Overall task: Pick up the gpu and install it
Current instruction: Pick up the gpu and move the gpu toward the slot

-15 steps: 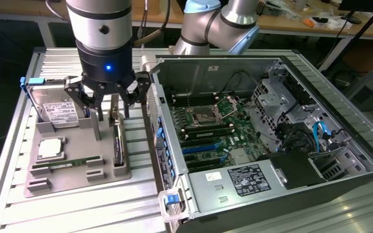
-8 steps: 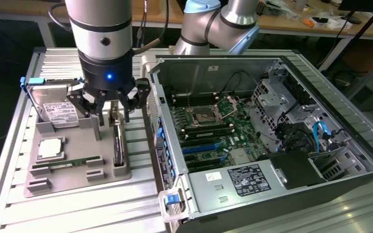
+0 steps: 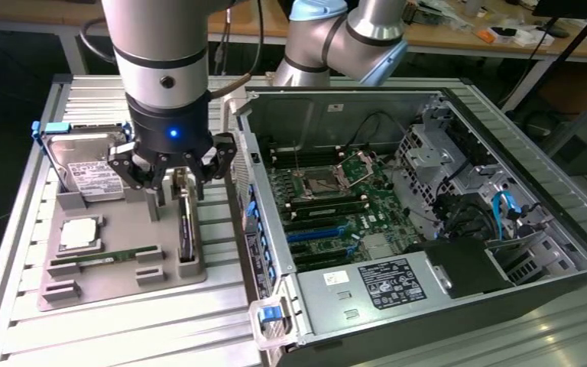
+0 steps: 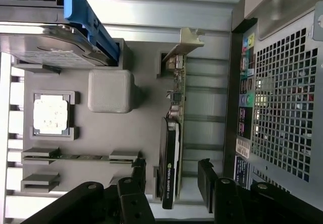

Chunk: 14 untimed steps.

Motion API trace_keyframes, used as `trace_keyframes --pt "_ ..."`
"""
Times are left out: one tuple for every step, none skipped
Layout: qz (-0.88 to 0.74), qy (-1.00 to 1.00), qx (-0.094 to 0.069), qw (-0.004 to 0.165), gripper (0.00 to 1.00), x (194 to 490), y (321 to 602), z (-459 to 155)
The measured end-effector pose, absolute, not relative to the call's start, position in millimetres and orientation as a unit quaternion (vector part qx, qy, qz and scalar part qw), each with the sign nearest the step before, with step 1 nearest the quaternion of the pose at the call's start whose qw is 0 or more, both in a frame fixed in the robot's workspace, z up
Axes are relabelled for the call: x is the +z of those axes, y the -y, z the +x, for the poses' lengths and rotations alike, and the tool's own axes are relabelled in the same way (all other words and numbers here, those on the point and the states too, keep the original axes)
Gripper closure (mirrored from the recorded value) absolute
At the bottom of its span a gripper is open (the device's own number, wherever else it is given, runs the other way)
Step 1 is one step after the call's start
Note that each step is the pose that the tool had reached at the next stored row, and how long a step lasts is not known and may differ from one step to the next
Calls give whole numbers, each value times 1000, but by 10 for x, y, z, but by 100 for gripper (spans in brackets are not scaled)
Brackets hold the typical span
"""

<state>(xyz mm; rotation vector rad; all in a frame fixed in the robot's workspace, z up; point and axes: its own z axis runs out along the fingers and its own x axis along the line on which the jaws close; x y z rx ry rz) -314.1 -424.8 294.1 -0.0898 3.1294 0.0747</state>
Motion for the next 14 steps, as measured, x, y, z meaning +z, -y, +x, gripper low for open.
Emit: trace_keyframes --pt "-29 -999 24 5 46 2924 4249 -3140" --pt "-29 -999 24 5 46 2905 4250 -3140" --pt "-29 -999 24 5 46 2887 4251 -3140" --pt "-29 -999 24 5 46 2867 4252 -3140" --pt "-29 -999 24 5 46 2850 4253 -3140" --pt "-29 -999 24 5 46 2831 4255 -3140" --pt "-29 -999 24 5 46 2814 4256 -3140" --pt "-29 -999 24 5 46 2794 4257 -3140" --pt "-29 -999 24 5 46 2777 4258 -3140" --pt "-29 -999 24 5 46 2756 4260 -3140" --pt "-29 -999 24 5 46 2741 4261 -3140" --pt "-29 -999 24 5 46 2717 4263 -3140" --pt "-29 -999 24 5 46 2700 4264 -3140" --pt "-29 -999 24 5 46 2681 4265 -3140"
